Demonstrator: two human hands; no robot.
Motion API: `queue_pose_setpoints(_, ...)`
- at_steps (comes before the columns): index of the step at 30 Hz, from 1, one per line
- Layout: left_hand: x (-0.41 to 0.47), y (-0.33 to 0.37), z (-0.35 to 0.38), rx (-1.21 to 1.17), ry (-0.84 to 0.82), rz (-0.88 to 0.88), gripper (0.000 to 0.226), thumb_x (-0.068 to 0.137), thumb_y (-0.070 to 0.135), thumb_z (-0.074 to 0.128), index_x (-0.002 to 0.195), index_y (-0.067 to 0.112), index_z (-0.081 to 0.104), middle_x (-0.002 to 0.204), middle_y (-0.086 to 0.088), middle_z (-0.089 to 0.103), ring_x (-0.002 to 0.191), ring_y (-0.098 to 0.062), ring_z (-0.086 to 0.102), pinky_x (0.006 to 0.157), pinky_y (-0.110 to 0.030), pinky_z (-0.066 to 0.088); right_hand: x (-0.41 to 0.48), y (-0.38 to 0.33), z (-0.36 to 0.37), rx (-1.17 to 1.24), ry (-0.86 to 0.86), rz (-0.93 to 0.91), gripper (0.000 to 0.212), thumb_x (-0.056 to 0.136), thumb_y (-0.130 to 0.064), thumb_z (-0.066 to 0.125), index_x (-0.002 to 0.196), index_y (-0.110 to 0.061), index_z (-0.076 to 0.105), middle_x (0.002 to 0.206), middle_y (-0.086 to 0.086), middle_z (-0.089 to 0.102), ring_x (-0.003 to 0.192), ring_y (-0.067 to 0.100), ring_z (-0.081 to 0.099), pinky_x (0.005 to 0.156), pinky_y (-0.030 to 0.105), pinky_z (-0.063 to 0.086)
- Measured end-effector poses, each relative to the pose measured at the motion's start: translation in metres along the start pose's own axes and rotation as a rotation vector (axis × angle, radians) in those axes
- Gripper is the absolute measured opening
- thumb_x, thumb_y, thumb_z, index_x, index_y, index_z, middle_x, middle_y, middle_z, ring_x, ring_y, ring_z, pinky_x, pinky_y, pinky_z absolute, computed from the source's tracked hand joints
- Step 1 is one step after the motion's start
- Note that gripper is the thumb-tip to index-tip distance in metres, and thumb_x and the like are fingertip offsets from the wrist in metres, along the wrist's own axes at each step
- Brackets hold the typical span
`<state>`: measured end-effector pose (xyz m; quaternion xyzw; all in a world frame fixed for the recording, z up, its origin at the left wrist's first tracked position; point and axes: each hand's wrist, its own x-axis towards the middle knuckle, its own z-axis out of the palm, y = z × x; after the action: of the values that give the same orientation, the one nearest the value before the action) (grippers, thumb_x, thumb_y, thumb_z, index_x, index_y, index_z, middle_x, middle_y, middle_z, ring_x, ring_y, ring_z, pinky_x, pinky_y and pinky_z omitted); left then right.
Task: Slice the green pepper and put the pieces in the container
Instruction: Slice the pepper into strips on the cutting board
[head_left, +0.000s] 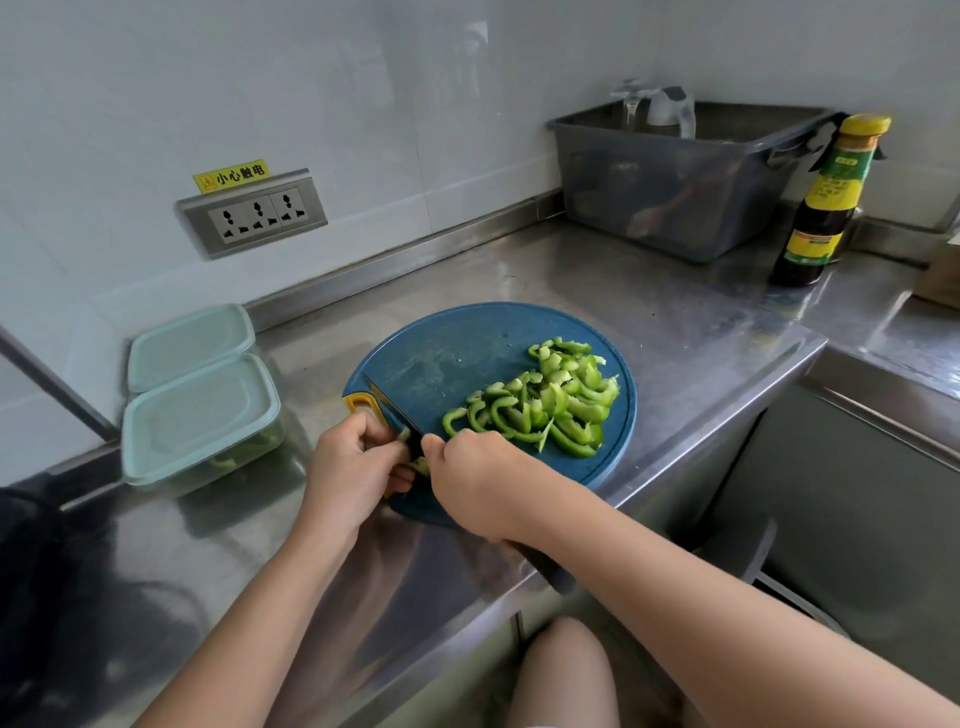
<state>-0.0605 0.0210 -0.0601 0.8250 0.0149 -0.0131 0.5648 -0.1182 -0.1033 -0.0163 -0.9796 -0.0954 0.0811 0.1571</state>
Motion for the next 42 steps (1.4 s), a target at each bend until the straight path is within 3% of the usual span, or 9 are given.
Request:
queue_pose_setpoints(8,-0.005,0.002,0.002,-0.026,0.08,0.025,0.024,0.08,-0.002,0.064,0.065,0.004,0.046,0.039,0.002,0.055,0.034,-0.008,0.05,0.039,-0.021,0.042,0.002,-0.01,-0.007,-0.118,-0.012,-0.04,0.032,0.097,-0.007,0.031,0.126,0.004,0.036,0.118,0.021,0.054,0.104,0.035,0.056,0.058,0.031,0.034)
queue_pose_setpoints(12,-0.009,0.005,0.004,-0.045,0.134,-0.014,0.014,0.082,-0.004,0.057,0.071,0.003,0.053,0.052,-0.007,0.059,0.035,-0.007,0.055,0.045,-0.023,0.048,-0.018,-0.007,0.001,0.014,0.05,0.001,0.021,0.1,-0.015,0.031,0.103,-0.009,0.052,0.107,0.02,0.058,0.1,0.037,0.057,0.066,0.035,0.04)
queue_pose_setpoints(15,-0.008,0.004,0.004,-0.083,0.135,-0.043,0.013,0.083,-0.003,0.055,0.074,0.007,0.053,0.06,-0.011,0.061,0.041,-0.012,0.058,0.047,-0.025,0.048,-0.035,-0.002,0.009,0.068,0.069,0.07,0.022,0.101,-0.018,0.027,0.093,-0.012,0.046,0.098,0.019,0.056,0.098,0.037,0.057,0.072,0.037,0.042)
queue_pose_setpoints(19,-0.011,-0.001,-0.001,-0.052,0.069,0.016,0.014,0.082,-0.004,0.06,0.077,0.008,0.054,0.062,-0.011,0.06,0.041,-0.006,0.057,0.044,-0.02,0.047,-0.026,0.013,0.003,0.062,0.017,0.163,0.029,0.095,-0.003,0.032,0.123,-0.004,0.041,0.088,0.013,0.049,0.086,0.034,0.054,0.06,0.034,0.04)
queue_pose_setpoints(26,-0.014,0.0,-0.002,0.027,0.076,0.12,0.017,0.081,-0.005,0.064,0.074,0.007,0.053,0.062,-0.008,0.062,0.038,-0.004,0.056,0.041,-0.015,0.045,-0.013,-0.008,0.013,0.077,0.103,0.198,0.037,0.103,-0.021,0.021,0.121,-0.006,0.05,0.117,0.015,0.056,0.108,0.034,0.055,0.069,0.035,0.037)
queue_pose_setpoints(32,-0.017,0.002,-0.001,0.012,0.071,0.108,0.016,0.079,-0.002,0.066,0.072,0.005,0.053,0.049,-0.001,0.059,0.035,-0.002,0.052,0.039,-0.013,0.041,0.0,-0.015,0.014,0.085,0.122,0.161,0.035,0.101,-0.013,0.023,0.124,-0.006,0.048,0.12,0.016,0.055,0.109,0.036,0.054,0.067,0.037,0.037)
queue_pose_setpoints(37,-0.015,-0.003,-0.003,-0.149,0.024,0.023,0.014,0.082,-0.005,0.064,0.081,0.006,0.056,0.061,-0.01,0.064,0.042,-0.009,0.06,0.046,-0.021,0.051,-0.012,0.015,-0.013,0.502,0.031,0.353,0.033,0.102,-0.026,0.027,0.082,-0.009,0.047,0.068,0.008,0.047,0.061,0.025,0.049,0.061,0.034,0.044)
queue_pose_setpoints(39,-0.015,-0.002,-0.002,-0.186,-0.013,0.023,0.012,0.081,-0.005,0.066,0.084,0.002,0.057,0.068,-0.013,0.065,0.047,-0.01,0.063,0.047,-0.018,0.051,-0.024,0.032,-0.023,0.831,-0.079,0.587,0.046,0.097,-0.047,0.028,0.078,-0.01,0.046,0.059,0.005,0.046,0.046,0.019,0.042,0.048,0.025,0.039)
queue_pose_setpoints(42,-0.015,-0.002,0.001,-0.134,-0.034,0.062,0.013,0.079,-0.002,0.07,0.081,0.001,0.057,0.063,-0.009,0.067,0.05,-0.013,0.065,0.049,-0.02,0.052,-0.036,0.049,-0.021,0.903,-0.08,0.597,0.05,0.093,-0.055,0.029,0.071,-0.013,0.044,0.051,0.002,0.044,0.036,0.017,0.038,0.043,0.02,0.034)
